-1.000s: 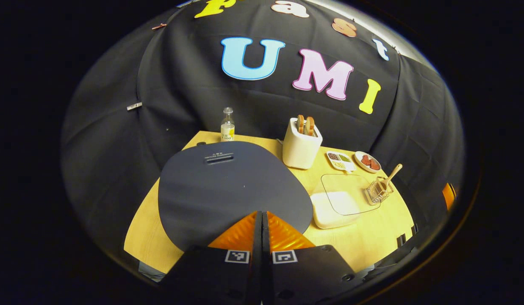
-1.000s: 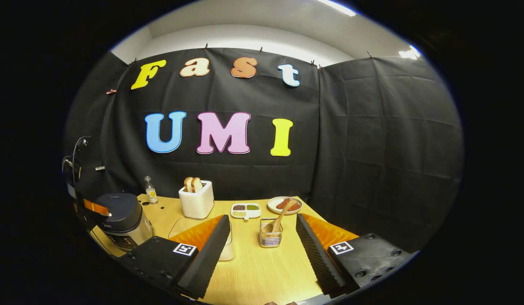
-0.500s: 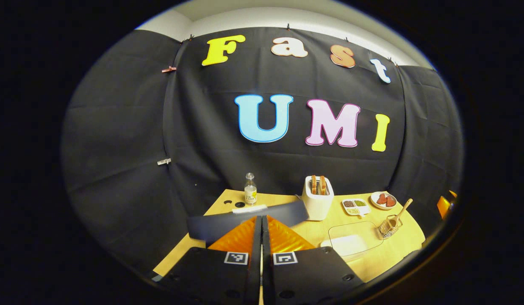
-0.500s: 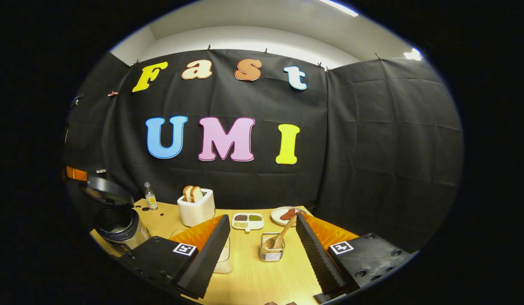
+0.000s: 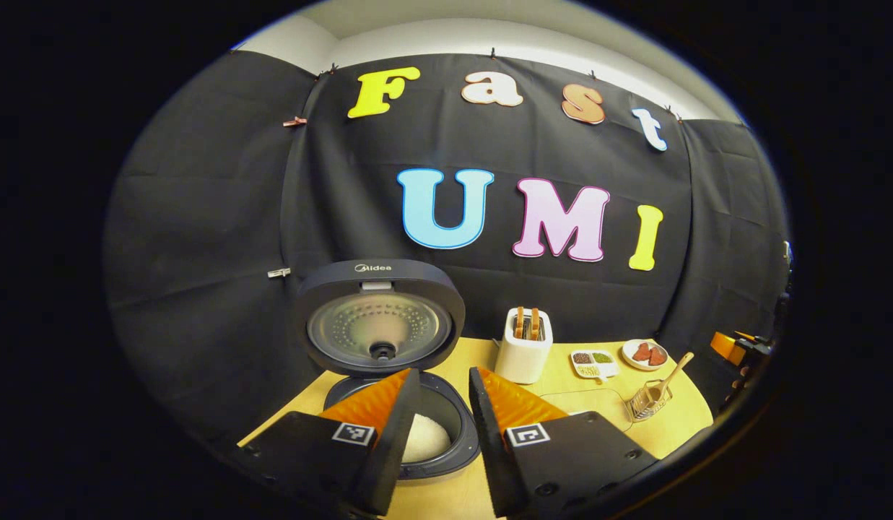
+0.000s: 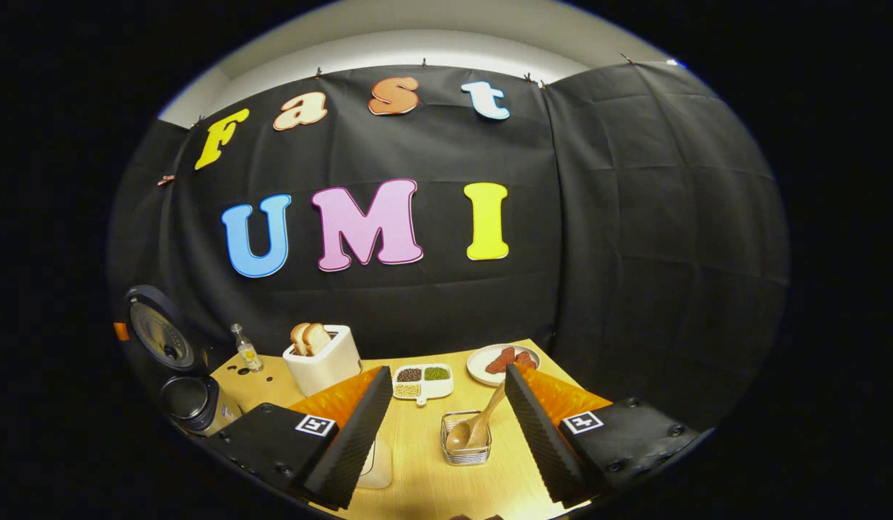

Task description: Close the left gripper, press the button to open the rice cooker; take a wooden spoon from the chopstick holder with the right hand, scoop a spoonful of rice and pour it into the rice cooker, then put the wooden spoon back into the chopstick holder.

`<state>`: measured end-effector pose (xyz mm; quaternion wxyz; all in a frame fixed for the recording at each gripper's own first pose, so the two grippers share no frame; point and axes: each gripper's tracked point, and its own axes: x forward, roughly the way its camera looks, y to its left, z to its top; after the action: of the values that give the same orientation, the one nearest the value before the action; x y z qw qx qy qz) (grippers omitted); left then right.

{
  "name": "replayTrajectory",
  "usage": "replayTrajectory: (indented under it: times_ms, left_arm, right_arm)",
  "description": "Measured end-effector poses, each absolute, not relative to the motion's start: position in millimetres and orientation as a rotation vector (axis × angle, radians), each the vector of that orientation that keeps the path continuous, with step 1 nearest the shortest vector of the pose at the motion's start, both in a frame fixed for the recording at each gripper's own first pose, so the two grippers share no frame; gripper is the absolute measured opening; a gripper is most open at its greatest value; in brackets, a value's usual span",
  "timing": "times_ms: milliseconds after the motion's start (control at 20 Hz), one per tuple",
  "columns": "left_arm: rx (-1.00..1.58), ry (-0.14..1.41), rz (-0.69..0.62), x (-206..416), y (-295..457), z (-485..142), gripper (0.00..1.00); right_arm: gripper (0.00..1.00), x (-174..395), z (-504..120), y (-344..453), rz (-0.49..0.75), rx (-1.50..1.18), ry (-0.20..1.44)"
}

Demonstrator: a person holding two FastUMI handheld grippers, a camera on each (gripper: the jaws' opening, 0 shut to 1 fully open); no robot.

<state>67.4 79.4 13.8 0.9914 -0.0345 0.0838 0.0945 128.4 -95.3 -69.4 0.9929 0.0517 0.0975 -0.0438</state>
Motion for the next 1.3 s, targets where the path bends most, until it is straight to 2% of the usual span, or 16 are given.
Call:
replayTrajectory:
  times_ms: [50, 150, 200, 250, 300, 350, 400, 700, 1100, 1200, 1300]
  left_arm:
    - [-0.078, 0.171, 0.195, 69, 73, 12, 0.52]
    - [-0.087, 0.188, 0.205, 70, 60, 7, 0.57]
    - [-0.086, 0.19, 0.21, 70, 54, 7, 0.67]
    - [-0.084, 0.196, 0.211, 72, 47, 5, 0.73]
    - [-0.08, 0.208, 0.214, 73, 41, 4, 0.84]
    - [-0.075, 0.215, 0.222, 73, 36, 1, 0.84]
    - [-0.069, 0.216, 0.234, 74, 31, 3, 0.96]
    - [-0.085, 0.267, 0.291, 72, 1, -12, 0.97]
    - [-0.051, 0.389, 0.383, 40, -25, -54, 0.97]
    - [-0.062, 0.419, 0.39, 33, -31, -65, 0.97]
    - [-0.074, 0.429, 0.393, 31, -38, -69, 0.97]
  right_arm:
    - [0.98, 137, -75, -102, -0.094, 0.123, 0.212]
    - [0.98, 153, -92, -114, -0.106, 0.167, 0.259]
    - [0.98, 159, -103, -119, -0.111, 0.193, 0.289]
    - [0.99, 166, -112, -124, -0.115, 0.22, 0.313]
    - [0.98, 173, -120, -131, -0.121, 0.245, 0.335]
    - [0.98, 179, -128, -138, -0.126, 0.265, 0.355]
    - [0.98, 185, -136, -143, -0.129, 0.279, 0.376]
    - [0.98, 215, -188, -159, -0.12, 0.363, 0.503]
    - [0.98, 256, -242, -166, -0.124, 0.508, 0.611]
    - [0.94, 260, -254, -166, -0.128, 0.543, 0.637]
    - [0.8, 265, -259, -166, -0.128, 0.566, 0.646]
